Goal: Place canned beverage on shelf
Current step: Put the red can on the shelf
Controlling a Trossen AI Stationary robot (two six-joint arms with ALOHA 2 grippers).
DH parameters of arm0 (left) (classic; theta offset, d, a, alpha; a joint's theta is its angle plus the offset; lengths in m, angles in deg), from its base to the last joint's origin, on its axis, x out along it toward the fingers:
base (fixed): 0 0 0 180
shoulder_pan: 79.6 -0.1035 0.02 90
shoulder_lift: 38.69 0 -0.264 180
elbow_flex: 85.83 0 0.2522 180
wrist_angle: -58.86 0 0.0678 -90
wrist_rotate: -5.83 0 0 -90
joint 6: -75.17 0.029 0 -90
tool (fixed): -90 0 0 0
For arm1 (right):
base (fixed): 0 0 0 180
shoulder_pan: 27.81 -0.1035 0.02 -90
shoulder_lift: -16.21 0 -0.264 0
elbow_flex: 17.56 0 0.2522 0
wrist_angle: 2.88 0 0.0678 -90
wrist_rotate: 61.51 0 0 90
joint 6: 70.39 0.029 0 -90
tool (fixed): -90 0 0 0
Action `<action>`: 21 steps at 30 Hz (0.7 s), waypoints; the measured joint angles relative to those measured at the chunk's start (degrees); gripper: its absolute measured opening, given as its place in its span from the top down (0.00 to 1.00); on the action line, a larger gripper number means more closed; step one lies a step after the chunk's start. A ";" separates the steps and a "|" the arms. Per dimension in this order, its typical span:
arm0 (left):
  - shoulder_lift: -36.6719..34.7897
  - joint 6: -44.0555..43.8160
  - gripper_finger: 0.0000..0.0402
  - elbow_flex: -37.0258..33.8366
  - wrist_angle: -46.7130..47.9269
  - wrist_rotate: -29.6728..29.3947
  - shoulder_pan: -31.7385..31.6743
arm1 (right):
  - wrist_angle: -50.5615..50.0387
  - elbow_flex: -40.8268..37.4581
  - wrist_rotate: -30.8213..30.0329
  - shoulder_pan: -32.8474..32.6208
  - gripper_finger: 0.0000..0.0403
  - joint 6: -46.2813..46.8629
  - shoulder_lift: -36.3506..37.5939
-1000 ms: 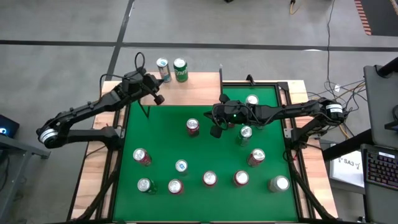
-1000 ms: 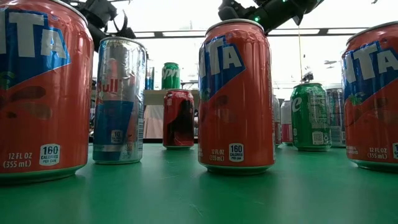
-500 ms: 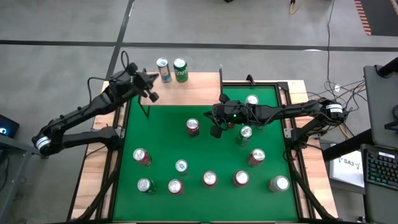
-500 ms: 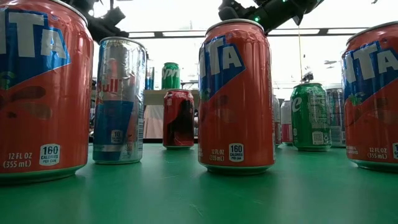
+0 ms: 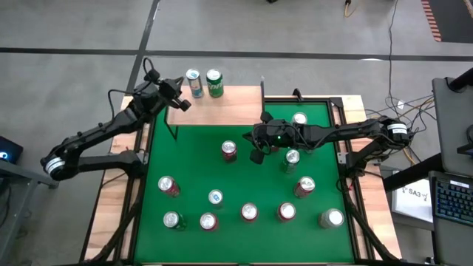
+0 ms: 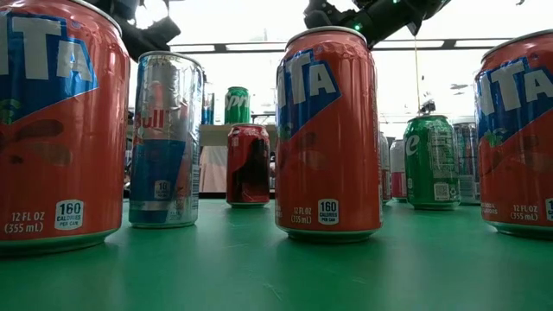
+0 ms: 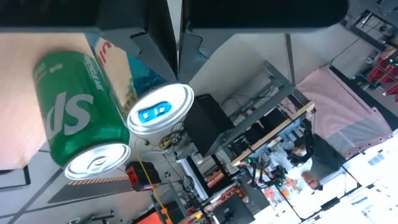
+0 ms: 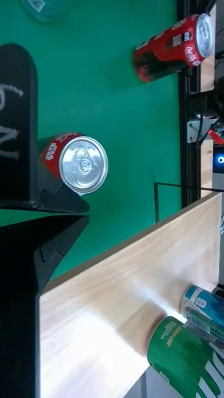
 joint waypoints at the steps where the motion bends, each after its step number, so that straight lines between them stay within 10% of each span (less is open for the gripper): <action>1: 0.47 0.08 1.00 0.00 -0.49 0.00 -0.23 | 0.00 -0.23 0.00 0.00 0.98 0.00 0.00; 21: 3.96 -4.21 1.00 0.00 -2.30 0.92 -2.28 | 0.04 -0.95 0.00 0.00 0.98 0.46 0.01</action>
